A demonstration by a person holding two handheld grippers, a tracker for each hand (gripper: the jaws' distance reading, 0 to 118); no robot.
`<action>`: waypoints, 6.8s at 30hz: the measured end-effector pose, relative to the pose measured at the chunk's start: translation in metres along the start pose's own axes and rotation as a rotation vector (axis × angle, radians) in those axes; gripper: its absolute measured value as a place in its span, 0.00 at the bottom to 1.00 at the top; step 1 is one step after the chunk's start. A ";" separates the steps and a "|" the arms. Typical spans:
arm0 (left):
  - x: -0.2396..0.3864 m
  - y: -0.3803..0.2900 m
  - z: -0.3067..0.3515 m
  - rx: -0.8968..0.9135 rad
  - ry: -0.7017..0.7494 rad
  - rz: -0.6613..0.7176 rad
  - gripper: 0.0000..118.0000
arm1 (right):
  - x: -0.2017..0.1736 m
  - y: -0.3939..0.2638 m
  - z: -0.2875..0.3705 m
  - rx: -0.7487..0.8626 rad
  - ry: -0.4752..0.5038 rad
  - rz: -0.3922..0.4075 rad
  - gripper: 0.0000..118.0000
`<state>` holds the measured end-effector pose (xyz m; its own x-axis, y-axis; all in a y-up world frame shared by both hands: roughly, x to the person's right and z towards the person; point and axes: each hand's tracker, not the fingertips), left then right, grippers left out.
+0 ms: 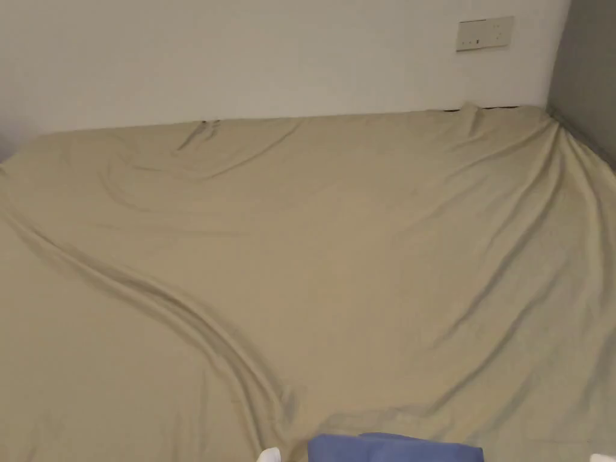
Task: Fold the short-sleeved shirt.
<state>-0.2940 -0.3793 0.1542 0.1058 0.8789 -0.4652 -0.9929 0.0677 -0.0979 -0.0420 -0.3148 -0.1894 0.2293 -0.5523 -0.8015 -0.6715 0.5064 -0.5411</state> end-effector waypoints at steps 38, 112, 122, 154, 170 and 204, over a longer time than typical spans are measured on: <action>0.064 -0.033 0.168 0.549 0.515 -0.383 0.08 | -0.076 -0.004 0.077 0.328 -0.185 0.190 0.05; 0.265 -0.133 0.105 1.266 0.561 -1.140 0.08 | -0.161 0.005 0.164 1.082 -0.540 0.589 0.05; 0.266 -0.135 0.104 1.266 0.563 -1.153 0.08 | -0.160 0.005 0.164 1.082 -0.527 0.592 0.05; 0.266 -0.140 0.108 1.296 0.540 -1.139 1.00 | -0.159 0.004 0.167 1.097 -0.506 0.576 1.00; 0.267 -0.141 0.106 1.288 0.552 -1.150 1.00 | -0.158 0.002 0.168 1.088 -0.506 0.566 1.00; 0.178 -0.050 -0.011 0.465 0.682 -0.769 1.00 | -0.064 0.044 0.039 0.363 -0.500 0.142 1.00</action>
<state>-0.2250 -0.2311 0.0663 0.5646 0.0957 -0.8198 -0.5599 0.7741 -0.2953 -0.0584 -0.2315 -0.1721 0.5162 -0.1315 -0.8463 -0.4580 0.7926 -0.4026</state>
